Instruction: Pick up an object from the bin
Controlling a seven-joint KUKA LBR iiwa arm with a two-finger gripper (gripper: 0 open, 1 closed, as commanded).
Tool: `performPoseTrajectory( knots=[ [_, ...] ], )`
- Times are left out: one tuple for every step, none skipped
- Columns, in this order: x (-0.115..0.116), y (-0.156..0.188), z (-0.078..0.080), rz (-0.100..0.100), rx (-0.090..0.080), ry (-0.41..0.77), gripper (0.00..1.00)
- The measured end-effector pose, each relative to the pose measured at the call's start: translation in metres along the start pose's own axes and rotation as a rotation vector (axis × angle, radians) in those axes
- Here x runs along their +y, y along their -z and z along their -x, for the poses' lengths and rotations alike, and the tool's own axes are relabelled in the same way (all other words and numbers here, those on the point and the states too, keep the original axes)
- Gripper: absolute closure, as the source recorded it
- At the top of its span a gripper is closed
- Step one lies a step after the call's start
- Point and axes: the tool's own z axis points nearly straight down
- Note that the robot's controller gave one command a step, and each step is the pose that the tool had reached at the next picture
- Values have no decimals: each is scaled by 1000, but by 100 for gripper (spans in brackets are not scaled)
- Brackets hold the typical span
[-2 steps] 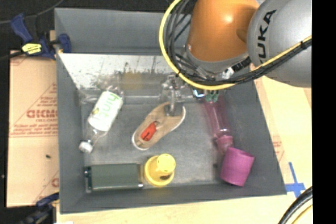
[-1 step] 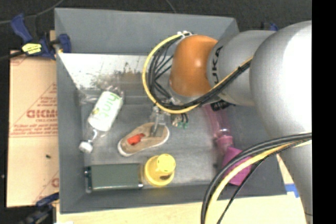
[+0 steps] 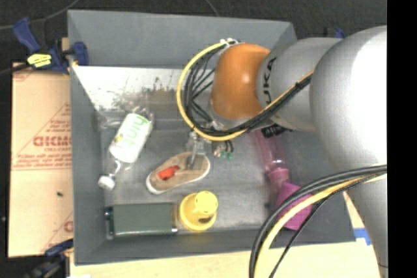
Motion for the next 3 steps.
performPoseTrajectory(
  knots=[
    [0, 0, 0, 0, 0, 0, 100],
    [-6, 11, 6, 0, -6, 26, 100],
    [-8, 25, 3, 0, -7, 22, 100]
  ],
)
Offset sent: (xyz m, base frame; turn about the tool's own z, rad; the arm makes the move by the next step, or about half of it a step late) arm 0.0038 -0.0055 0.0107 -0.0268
